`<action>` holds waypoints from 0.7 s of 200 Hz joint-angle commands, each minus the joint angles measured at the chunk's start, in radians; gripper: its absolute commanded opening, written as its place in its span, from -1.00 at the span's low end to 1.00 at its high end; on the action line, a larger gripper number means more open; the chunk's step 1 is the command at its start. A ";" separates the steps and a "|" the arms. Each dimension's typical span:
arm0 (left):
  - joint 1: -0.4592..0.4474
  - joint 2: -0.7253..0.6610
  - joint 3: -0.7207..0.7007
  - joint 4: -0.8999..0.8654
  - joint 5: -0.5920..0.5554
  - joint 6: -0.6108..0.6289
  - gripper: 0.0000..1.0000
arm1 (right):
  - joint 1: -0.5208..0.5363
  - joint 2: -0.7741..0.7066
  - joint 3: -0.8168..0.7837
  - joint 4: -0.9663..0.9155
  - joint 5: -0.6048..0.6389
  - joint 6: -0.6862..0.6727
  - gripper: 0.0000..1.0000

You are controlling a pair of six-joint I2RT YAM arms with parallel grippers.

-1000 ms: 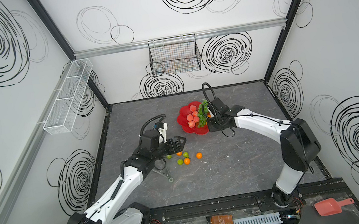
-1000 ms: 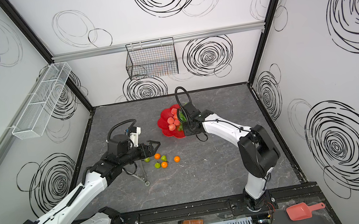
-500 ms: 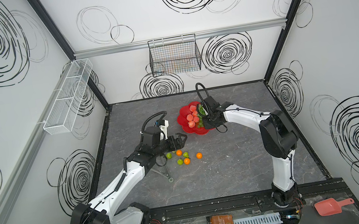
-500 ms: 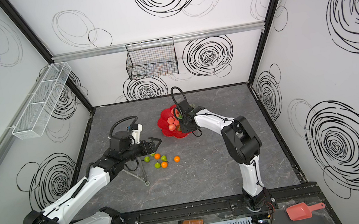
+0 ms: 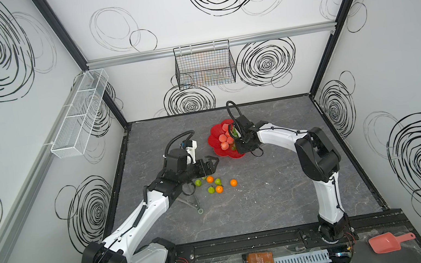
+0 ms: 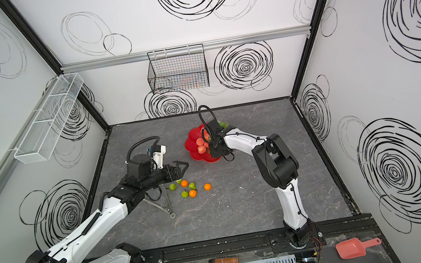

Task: Arrange fruit in a fruit bowl
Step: Place the fruit in the fruit bowl.

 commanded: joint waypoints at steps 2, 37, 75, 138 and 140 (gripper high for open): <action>0.010 -0.023 -0.009 0.050 0.002 0.005 0.92 | -0.001 0.025 0.033 -0.024 0.002 -0.010 -0.44; 0.009 -0.026 -0.012 0.044 0.000 0.004 0.92 | -0.002 0.027 0.036 -0.025 0.007 -0.008 -0.36; 0.010 -0.041 -0.024 0.044 -0.001 -0.001 0.92 | -0.003 0.018 0.035 -0.028 0.009 -0.009 -0.22; 0.009 -0.083 -0.042 0.020 -0.016 -0.006 0.92 | -0.008 -0.021 0.041 -0.037 0.004 -0.008 -0.11; 0.009 -0.086 -0.044 0.019 -0.017 -0.005 0.92 | -0.008 -0.024 0.041 -0.037 0.003 -0.008 -0.10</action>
